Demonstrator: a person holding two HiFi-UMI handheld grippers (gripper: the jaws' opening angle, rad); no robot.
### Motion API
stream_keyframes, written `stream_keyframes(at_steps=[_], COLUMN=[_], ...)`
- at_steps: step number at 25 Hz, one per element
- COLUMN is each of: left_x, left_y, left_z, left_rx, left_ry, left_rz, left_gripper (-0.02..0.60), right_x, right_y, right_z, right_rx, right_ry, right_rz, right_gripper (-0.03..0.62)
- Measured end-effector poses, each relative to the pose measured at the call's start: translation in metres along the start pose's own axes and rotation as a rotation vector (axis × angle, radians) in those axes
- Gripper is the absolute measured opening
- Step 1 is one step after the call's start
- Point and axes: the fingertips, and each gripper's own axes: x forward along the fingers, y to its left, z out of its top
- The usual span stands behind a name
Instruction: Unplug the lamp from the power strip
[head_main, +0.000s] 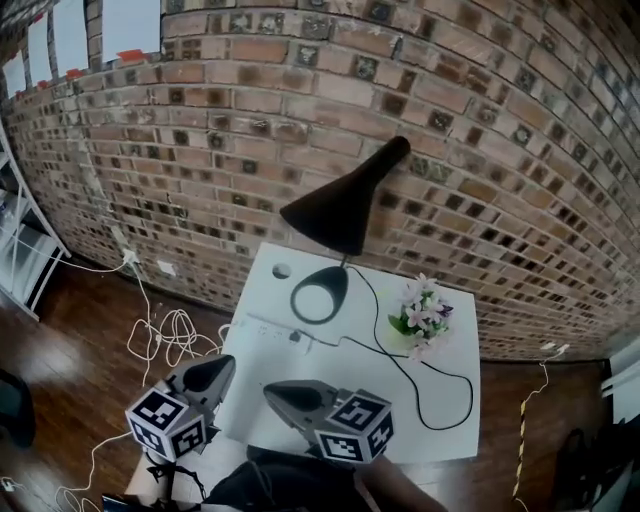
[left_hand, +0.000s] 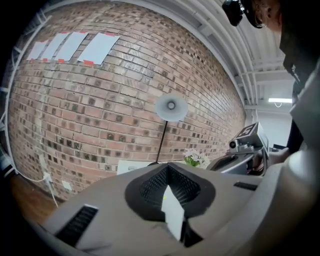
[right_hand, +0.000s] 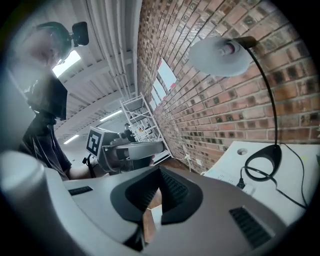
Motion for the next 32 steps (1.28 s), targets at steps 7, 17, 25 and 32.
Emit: stream_keyframes(at_steps=[7, 17, 25, 32], left_x=[0.030, 0.078, 0.115, 0.143], left_y=[0.004, 0.000, -0.007, -0.001], left_z=[0.001, -0.023, -0.041, -0.059], left_rx=[0.124, 0.232, 0.344, 0.391], left_ry=[0.049, 0.128, 0.214, 0.306], left_rz=[-0.078, -0.146, -0.150, -0.139], left_gripper=[0.015, 0.015, 0.017, 0.017], right_x=[-0.010, -0.038, -0.037, -0.030], right_y=[-0.012, -0.032, -0.054, -0.086], right_z=[-0.007, -0.026, -0.032, -0.037], right_rx=[0.047, 0.115, 0.124, 0.122], right_ry=[-0.025, -0.044, -0.042, -0.010], right_rz=[-0.133, -0.271, -0.268, -0.253], right_gripper=[-0.012, -0.012, -0.012, -0.012])
